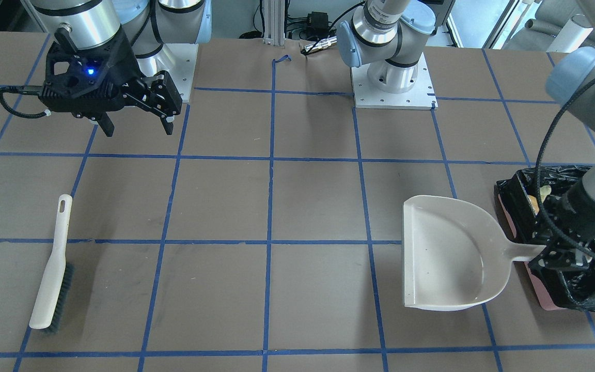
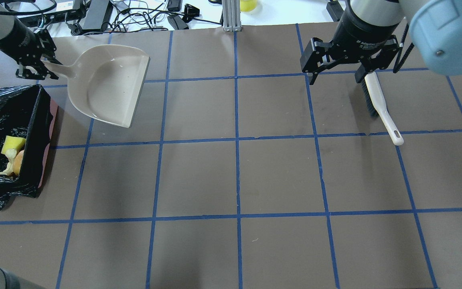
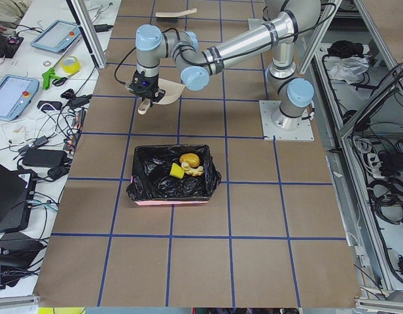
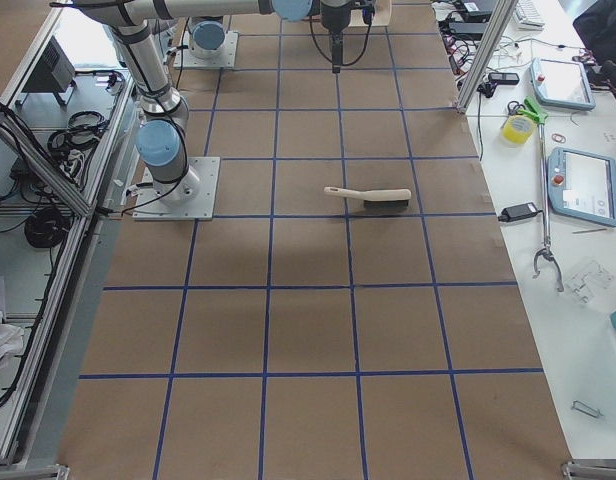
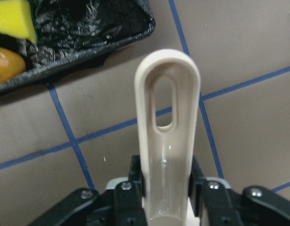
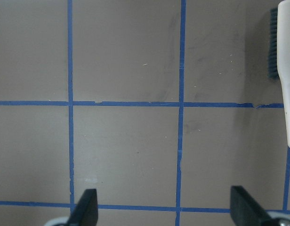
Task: Sweep and dump trash into bin
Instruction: 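Bring the empty dustpan back onto the table with the left gripper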
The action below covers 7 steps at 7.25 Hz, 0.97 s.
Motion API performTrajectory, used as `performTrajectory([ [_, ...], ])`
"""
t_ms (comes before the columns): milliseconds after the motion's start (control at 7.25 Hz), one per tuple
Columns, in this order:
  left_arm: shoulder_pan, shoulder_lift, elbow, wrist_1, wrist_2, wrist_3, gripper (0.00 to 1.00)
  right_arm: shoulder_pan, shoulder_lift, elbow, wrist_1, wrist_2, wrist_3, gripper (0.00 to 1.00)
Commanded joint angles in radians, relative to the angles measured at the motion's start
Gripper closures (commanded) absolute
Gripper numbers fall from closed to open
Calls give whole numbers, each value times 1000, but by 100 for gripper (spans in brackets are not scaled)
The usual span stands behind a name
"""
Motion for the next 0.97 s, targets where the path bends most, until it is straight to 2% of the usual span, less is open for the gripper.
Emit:
performTrajectory([
  [0,-68,-45,-9,1,22,-63,100,-1,0,3,0,-1,0,0],
  [276,-86,-83,-3,2,27,-29,100,-1,0,3,0,-1,0,0],
  [828,-132,-168,5,27,56,-152,100,-1,0,5,2,-3,0,0],
])
